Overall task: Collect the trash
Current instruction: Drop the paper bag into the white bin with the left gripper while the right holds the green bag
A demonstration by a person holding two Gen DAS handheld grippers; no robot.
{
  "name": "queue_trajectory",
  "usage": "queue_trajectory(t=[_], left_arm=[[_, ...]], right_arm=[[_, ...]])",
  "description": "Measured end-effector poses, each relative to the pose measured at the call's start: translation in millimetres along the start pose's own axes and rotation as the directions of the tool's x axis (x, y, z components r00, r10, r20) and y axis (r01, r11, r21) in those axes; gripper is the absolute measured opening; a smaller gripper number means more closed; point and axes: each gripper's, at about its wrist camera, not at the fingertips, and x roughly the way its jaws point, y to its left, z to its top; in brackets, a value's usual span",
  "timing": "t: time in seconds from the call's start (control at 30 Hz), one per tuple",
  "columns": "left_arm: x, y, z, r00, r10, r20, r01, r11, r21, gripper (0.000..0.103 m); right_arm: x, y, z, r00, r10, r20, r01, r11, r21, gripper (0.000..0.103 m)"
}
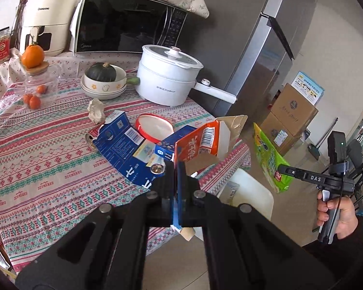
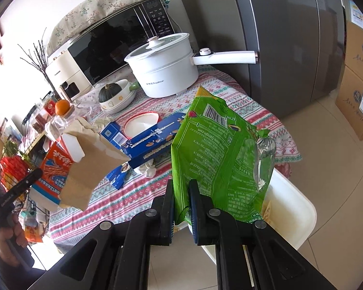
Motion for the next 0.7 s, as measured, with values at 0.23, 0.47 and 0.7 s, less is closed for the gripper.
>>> queue_trajectory(t=[0.23,0.47,0.7], left_arm=[[23,-39,-5,0.996,-0.065,-0.057,0.068,0.996,0.053,0.002],[60,-80,-17,0.986,-0.092,-0.141,0.107,0.989,0.103,0.002],[106,-125,-36,0.970,-0.093,-0.227,0.130,0.979,0.155,0.002]], right_arm=[[-5,-36,-17,0.999,-0.040,-0.023,0.041,0.998,0.041,0.012],[-5,-75,-34,0.994,-0.086,-0.065,0.092,0.992,0.090,0.012],[-12,-106,-40,0.992,-0.102,-0.074,0.112,0.983,0.146,0.012]])
